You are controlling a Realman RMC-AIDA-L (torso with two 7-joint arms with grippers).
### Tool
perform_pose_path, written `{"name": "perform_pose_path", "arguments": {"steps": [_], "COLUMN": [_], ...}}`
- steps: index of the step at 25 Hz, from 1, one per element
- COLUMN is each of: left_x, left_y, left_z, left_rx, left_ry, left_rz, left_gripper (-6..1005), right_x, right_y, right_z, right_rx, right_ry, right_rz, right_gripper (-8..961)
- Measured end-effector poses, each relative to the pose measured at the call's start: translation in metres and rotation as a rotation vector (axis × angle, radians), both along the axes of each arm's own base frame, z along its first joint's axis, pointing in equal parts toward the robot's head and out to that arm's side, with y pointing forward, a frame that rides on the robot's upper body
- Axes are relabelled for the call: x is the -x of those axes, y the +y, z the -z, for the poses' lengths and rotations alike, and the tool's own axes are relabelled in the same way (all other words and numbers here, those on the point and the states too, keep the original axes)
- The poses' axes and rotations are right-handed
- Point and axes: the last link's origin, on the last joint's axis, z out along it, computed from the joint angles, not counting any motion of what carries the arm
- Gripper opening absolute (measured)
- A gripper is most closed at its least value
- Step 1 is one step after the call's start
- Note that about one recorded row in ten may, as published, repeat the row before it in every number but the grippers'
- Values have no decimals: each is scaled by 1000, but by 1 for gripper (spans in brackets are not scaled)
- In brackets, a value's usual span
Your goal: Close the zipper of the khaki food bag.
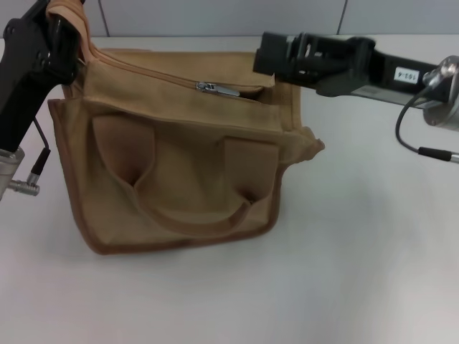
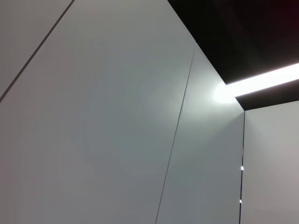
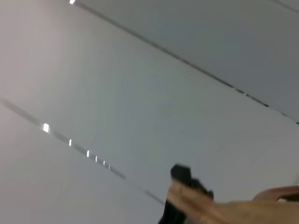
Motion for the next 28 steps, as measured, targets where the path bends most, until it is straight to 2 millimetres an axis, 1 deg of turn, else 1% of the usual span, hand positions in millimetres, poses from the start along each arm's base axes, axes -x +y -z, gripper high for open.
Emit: {"name": "perform_pose_path", "arguments": {"steps": [3, 4, 5, 6, 7, 9, 17, 25, 28], "left_x": [0, -1, -1, -2, -2, -2, 9, 11, 11], "left_y": [0, 0, 0, 1, 1, 1, -6, -8, -8], "left_z": [0, 0, 0, -1, -1, 0, -2, -2, -3], "left_rx": [-1, -1, -2, -1, -1, -3, -14, -18, -18], "left_ry": [1, 1, 0, -1, -1, 1, -3, -5, -5], "left_rz": [1, 4, 6, 10, 10, 9, -34, -38, -38], "left_gripper": [67, 67, 68, 69, 69, 70, 75, 80, 82], "right_x": [6, 8, 8, 7, 7, 4, 4, 3, -1], "right_y": [-7, -11, -11, -10, -10, -8, -6, -6, -6], "right_z": [11, 21, 21, 28, 28, 34, 38, 41, 42], "right_rx": [-34, -34, -34, -33, -33, -50, -74, -50, -47], "right_ry": [-21, -45, -45, -78, -78, -114, -130, -150, -158], "right_rz": [-91, -121, -121, -122, -122, -111, -122, -107, -81], "right_gripper": [476, 476, 476, 476, 476, 474, 461, 448, 443]}}
